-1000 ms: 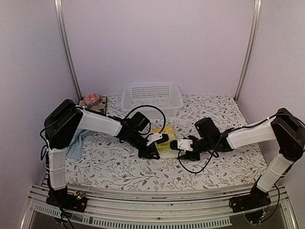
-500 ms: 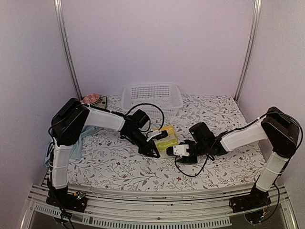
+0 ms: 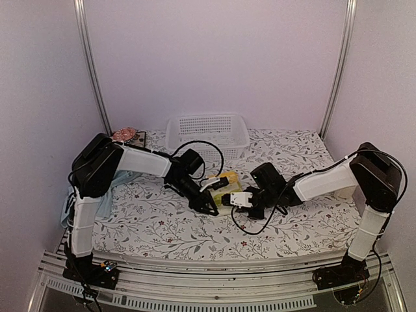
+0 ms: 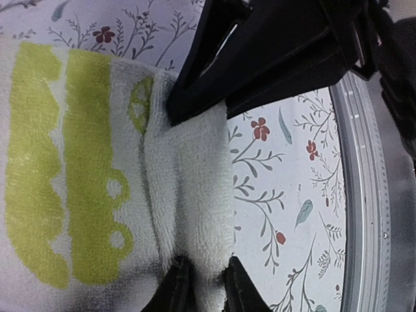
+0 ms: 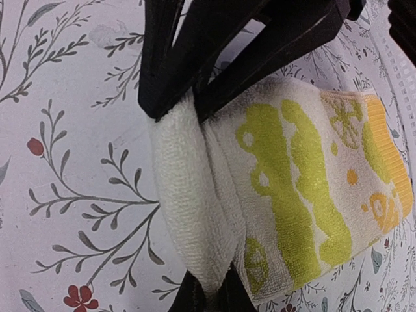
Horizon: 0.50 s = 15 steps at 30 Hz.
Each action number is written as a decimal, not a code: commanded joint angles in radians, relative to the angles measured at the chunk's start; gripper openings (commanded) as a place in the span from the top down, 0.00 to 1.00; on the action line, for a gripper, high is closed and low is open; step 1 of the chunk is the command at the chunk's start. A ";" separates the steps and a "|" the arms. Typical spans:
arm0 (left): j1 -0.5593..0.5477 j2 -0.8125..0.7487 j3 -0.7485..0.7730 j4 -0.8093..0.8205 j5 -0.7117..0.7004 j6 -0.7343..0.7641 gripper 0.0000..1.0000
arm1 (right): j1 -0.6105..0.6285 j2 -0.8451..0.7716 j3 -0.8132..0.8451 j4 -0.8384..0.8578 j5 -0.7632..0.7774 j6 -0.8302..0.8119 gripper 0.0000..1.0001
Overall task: Roll the towels
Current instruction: Roll the towel at the center of the board.
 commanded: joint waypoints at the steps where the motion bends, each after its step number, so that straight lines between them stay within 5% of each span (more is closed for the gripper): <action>1: 0.015 -0.028 -0.055 -0.006 -0.113 -0.003 0.76 | 0.005 0.016 0.043 -0.112 -0.053 0.057 0.97; 7: 0.015 -0.148 -0.156 0.100 -0.233 -0.011 0.65 | -0.001 0.046 0.107 -0.234 -0.131 0.111 0.97; 15: -0.036 -0.348 -0.387 0.359 -0.475 0.003 0.63 | -0.046 0.086 0.183 -0.347 -0.254 0.182 0.97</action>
